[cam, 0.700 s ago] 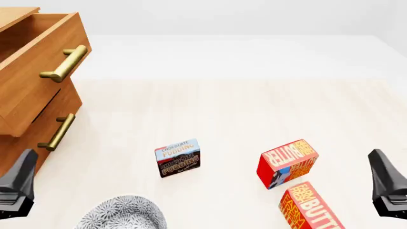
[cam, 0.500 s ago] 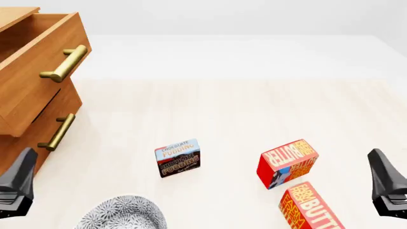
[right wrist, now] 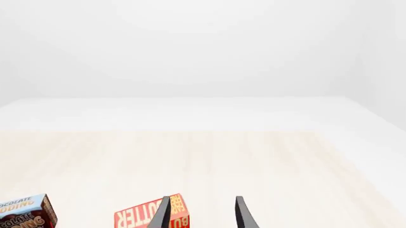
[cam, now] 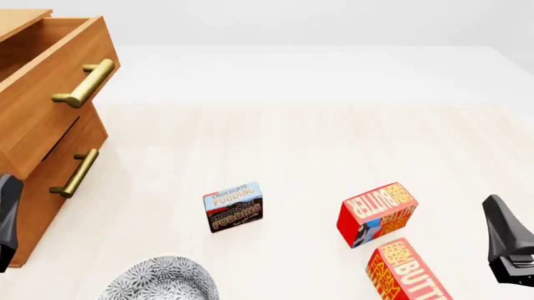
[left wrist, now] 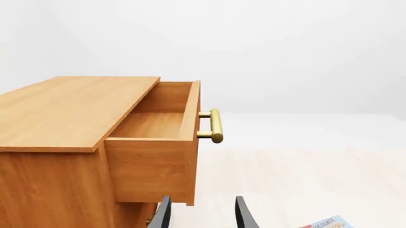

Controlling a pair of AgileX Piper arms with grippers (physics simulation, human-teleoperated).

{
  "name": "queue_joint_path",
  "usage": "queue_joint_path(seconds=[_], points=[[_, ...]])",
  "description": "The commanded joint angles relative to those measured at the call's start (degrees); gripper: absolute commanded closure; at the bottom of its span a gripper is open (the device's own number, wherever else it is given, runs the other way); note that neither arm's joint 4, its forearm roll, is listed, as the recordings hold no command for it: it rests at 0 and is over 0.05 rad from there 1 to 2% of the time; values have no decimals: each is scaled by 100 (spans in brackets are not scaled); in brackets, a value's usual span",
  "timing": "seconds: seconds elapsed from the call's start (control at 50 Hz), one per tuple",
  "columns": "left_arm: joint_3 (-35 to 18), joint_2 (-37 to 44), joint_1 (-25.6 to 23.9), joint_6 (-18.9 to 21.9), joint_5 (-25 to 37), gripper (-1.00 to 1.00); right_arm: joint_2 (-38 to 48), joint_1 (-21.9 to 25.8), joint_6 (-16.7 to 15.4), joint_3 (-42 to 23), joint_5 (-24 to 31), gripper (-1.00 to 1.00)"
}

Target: Put the chocolate pudding in the top drawer of the cabinet and close it.

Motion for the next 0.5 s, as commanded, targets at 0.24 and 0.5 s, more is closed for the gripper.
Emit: queue_joint_path(seconds=[0.24,0.5], points=[[-1086,2,-83,-113,744,-100,26,0,-1,7,-32,-100],[-1732,5,-203,162,1101,-100,42,0,-3,5,-46,-100]])
